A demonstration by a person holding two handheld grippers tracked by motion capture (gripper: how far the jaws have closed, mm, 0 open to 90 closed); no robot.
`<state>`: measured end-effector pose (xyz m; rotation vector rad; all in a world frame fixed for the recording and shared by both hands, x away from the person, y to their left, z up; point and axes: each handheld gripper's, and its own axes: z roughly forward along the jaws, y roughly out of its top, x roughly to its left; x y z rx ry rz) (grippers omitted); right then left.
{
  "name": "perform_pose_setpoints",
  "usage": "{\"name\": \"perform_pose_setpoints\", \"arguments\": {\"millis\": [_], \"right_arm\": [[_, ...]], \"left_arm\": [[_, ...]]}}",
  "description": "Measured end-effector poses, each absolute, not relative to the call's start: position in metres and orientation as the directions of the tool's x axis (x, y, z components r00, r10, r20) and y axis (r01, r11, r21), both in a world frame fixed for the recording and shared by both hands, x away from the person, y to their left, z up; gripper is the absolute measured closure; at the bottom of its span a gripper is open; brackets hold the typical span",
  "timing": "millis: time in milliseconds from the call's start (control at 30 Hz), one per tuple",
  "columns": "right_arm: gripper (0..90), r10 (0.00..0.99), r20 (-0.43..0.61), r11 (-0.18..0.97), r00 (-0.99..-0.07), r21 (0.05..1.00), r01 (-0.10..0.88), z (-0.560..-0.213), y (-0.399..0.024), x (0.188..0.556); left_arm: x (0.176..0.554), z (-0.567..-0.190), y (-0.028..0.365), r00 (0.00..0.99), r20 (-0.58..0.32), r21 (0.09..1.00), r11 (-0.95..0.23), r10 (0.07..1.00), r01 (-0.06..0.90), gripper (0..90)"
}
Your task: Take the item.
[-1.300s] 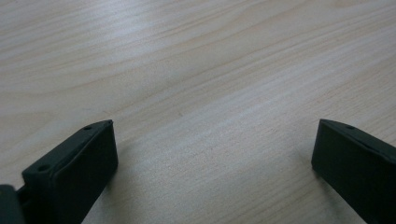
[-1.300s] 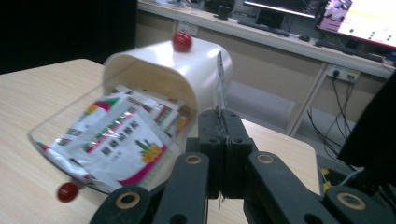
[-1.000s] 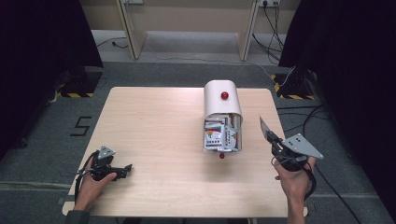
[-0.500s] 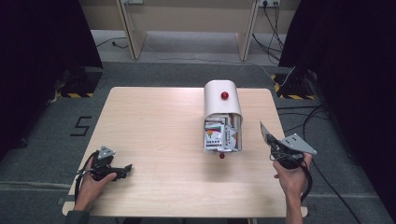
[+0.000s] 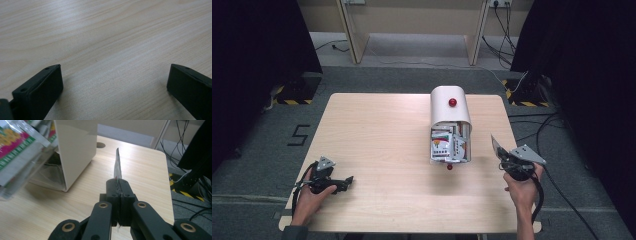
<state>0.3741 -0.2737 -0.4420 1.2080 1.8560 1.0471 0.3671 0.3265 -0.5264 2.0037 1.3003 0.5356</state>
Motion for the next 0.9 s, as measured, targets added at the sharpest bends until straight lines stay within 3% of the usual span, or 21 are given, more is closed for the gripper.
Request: {"name": "perform_pose_setpoints", "arguments": {"millis": [900], "right_arm": [[89.3,0.938,-0.135,0.278,-0.319,0.841,0.465,-0.469,-0.281,0.384]], "left_arm": [[0.367,-0.526,0.327,0.416,-0.023,0.729,-0.270,0.909,0.629,0.0]]}}
